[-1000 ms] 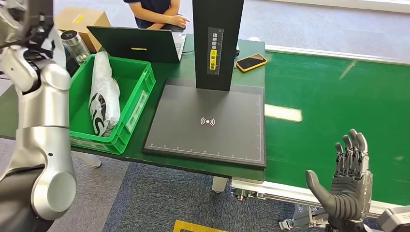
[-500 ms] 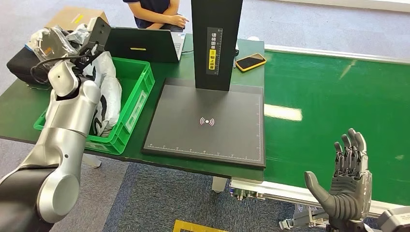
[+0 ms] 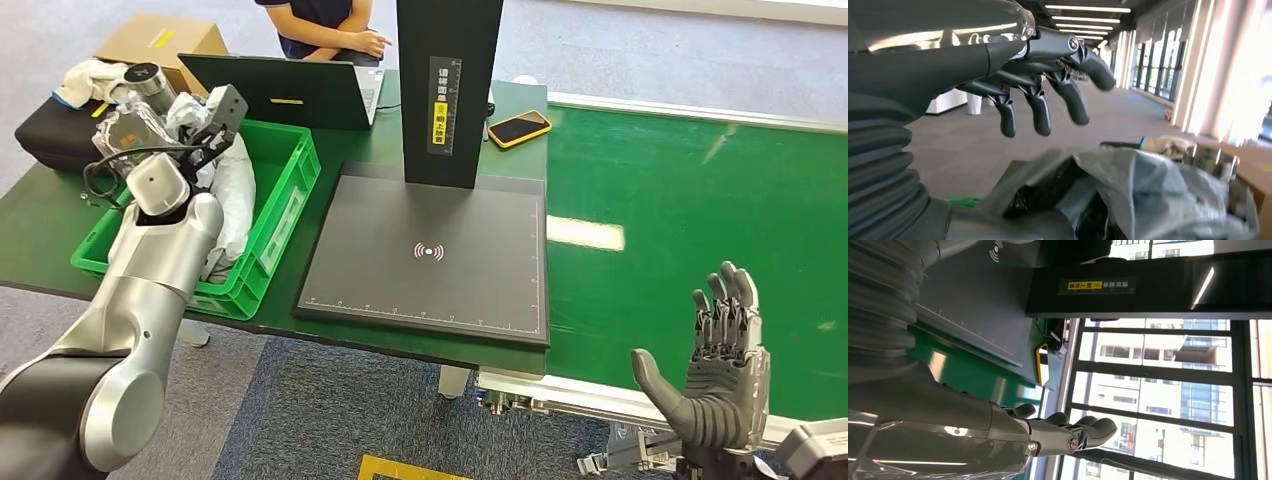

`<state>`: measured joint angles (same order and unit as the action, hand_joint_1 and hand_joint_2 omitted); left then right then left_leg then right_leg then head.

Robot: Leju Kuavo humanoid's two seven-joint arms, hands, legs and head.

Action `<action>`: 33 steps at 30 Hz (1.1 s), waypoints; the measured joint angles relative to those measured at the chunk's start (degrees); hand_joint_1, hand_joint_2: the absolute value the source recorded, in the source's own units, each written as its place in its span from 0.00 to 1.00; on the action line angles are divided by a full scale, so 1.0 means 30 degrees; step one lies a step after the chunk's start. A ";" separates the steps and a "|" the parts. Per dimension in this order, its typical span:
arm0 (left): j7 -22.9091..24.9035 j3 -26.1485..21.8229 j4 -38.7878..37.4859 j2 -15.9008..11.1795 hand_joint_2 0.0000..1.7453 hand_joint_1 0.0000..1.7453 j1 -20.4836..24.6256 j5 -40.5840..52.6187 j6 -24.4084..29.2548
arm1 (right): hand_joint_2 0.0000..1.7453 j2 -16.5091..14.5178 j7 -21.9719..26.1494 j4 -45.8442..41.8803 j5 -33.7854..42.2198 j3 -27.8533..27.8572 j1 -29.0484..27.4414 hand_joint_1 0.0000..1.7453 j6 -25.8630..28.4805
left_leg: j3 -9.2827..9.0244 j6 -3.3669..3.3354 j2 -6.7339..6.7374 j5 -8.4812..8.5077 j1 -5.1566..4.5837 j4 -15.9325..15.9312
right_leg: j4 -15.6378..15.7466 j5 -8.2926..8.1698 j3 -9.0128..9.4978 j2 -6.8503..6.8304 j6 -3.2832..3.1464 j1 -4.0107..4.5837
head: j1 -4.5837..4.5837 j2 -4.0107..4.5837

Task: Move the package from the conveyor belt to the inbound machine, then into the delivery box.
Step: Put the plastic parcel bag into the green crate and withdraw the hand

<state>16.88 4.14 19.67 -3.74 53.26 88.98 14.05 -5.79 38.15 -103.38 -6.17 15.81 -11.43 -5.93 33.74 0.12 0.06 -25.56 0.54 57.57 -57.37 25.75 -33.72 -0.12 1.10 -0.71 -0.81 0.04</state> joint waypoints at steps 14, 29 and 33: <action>-1.0478 -0.3104 0.3403 0.0118 0.00 0.00 -0.1596 -0.7001 0.8589 | 1.00 0.0539 -0.0858 0.0310 0.0033 -0.0389 0.0291 0.00 0.0272 | -0.0004 0.0002 0.0015 -0.0003 -0.0001 0.0000 | -0.0002 0.0005 -0.0012 0.0012 -0.0002 -0.0003 | 0.0004 -0.0002; -1.6436 -0.5280 1.1141 0.4544 1.00 0.00 -0.7722 -2.2818 -0.1089 | 1.00 0.0669 -0.2585 0.2882 -0.2344 -0.1947 0.1450 0.00 0.0505 | 0.0009 -0.0034 -0.0086 -0.0006 -0.0008 0.0007 | 0.0025 0.0008 0.0040 -0.0097 0.0026 -0.0004 | -0.0002 -0.0002; -1.6855 -0.3165 0.9116 0.5038 1.00 0.00 -0.8210 -2.6254 -0.7830 | 1.00 0.0774 -0.2432 0.5059 -0.3069 -0.2792 0.2972 0.00 0.0241 | -0.0021 -0.0035 0.0040 0.0003 -0.0020 0.0009 | 0.0019 -0.0046 0.0035 0.0031 0.0036 -0.0021 | -0.0002 -0.0004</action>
<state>-33.68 -5.36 47.02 11.38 28.63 10.22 -9.44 -3.47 30.86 -88.20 -15.38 7.44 -2.51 -5.21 33.67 0.02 0.18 -25.55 0.48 57.60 -57.31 25.61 -33.61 -0.03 1.21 -0.77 -0.82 0.03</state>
